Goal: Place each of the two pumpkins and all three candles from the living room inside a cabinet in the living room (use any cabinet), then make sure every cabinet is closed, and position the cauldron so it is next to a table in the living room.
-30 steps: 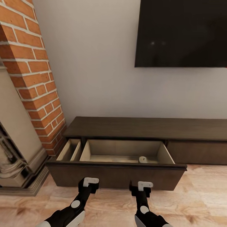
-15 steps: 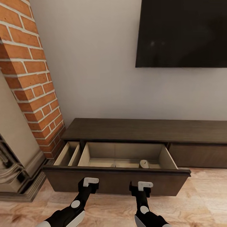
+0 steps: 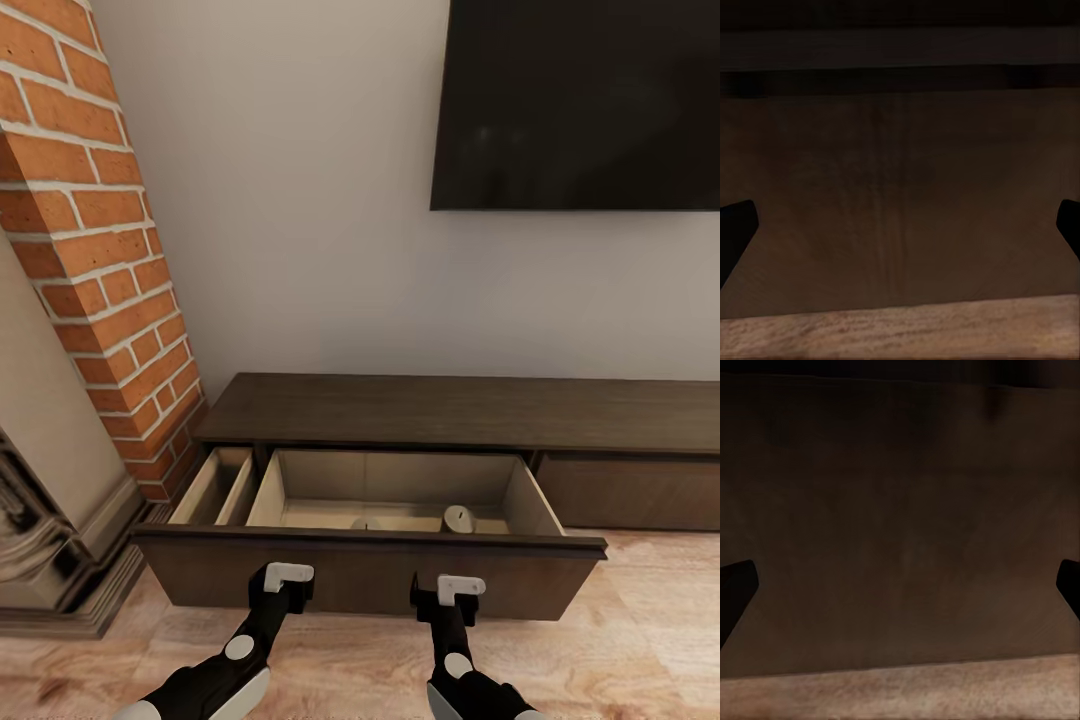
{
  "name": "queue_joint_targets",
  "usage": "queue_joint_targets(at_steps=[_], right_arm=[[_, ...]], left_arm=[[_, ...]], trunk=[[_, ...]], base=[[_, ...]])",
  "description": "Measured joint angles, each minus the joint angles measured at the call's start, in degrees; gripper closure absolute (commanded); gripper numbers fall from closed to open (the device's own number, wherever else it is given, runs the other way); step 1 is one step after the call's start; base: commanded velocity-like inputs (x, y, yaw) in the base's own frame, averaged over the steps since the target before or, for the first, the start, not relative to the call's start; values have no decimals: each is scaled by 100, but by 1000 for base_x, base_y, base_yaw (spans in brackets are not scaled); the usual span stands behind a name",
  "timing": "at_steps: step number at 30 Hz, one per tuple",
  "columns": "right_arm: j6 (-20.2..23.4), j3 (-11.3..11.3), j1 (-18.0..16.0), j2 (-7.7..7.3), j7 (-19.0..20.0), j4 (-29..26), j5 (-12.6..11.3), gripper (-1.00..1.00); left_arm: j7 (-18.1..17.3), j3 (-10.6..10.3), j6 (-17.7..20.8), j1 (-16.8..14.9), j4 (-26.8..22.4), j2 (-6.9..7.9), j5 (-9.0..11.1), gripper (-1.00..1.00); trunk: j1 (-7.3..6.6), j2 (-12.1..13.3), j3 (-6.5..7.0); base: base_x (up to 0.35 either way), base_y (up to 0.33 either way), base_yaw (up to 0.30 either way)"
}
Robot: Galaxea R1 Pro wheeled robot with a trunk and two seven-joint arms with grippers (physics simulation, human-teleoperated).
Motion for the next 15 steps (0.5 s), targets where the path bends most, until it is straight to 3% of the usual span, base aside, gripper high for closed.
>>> queue_joint_targets(at_steps=[3,15], right_arm=[[1,0,0,0,0,0,0,-100],[2,0,-1,-2,0,0,1,-100]], left_arm=[[0,0,0,0,0,0,-6,-100],[0,1,0,0,4,0,-18,-100]], trunk=[[8,-4,-67],[7,-4,-67]], base=[[0,0,0],[1,0,0]])
